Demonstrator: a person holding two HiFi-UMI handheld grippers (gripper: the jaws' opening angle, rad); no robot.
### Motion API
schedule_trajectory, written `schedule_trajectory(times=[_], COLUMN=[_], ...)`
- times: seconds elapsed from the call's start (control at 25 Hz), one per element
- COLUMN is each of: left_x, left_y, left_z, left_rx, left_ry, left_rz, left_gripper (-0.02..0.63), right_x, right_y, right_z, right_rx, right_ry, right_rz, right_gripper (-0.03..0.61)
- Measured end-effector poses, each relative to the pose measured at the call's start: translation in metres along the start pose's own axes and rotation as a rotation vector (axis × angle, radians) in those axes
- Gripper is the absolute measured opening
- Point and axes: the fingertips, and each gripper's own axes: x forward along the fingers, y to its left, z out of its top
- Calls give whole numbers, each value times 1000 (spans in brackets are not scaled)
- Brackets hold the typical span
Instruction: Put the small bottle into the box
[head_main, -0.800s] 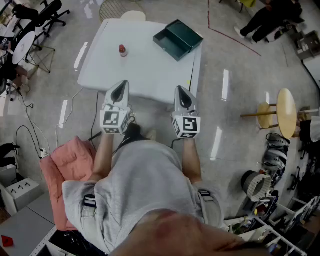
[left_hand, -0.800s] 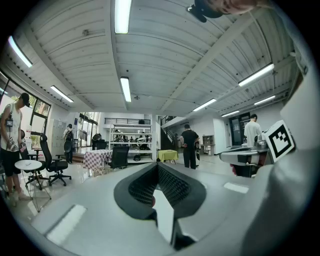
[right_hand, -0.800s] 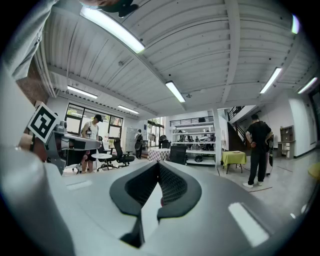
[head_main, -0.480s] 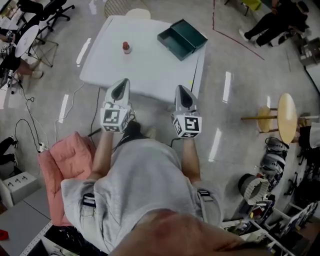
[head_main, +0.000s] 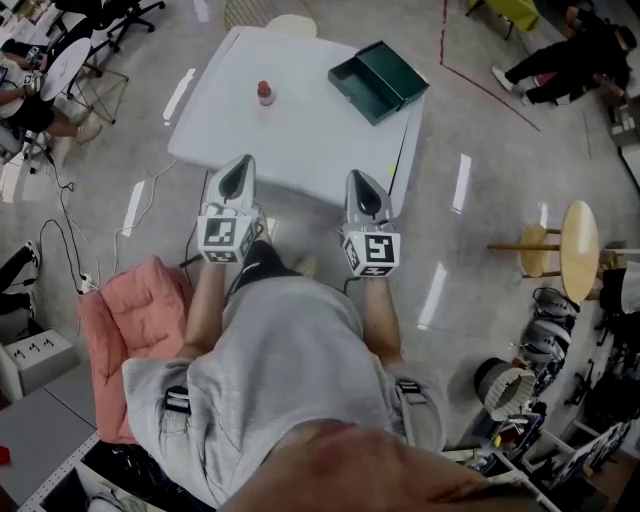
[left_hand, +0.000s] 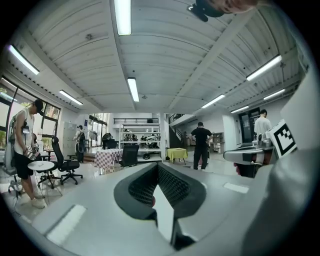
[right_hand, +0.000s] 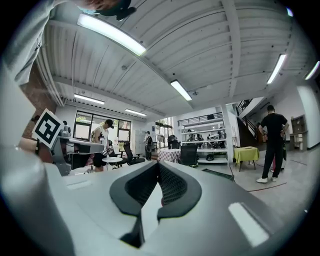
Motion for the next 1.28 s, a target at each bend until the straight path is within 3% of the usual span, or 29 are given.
schedule_trajectory(times=[0.52, 1.28], left_x=[58, 200], left_y=[72, 213], left_z=[8, 10], left_rx=[7, 3], left_ry=[-1, 46], left_rz=[-12, -198], left_gripper=[11, 11], right_x=[84, 271], right_y=[9, 37], right_z=[5, 23], right_rx=[12, 29], right_ry=[2, 42], right_rz=[-11, -158], right_gripper=[3, 3])
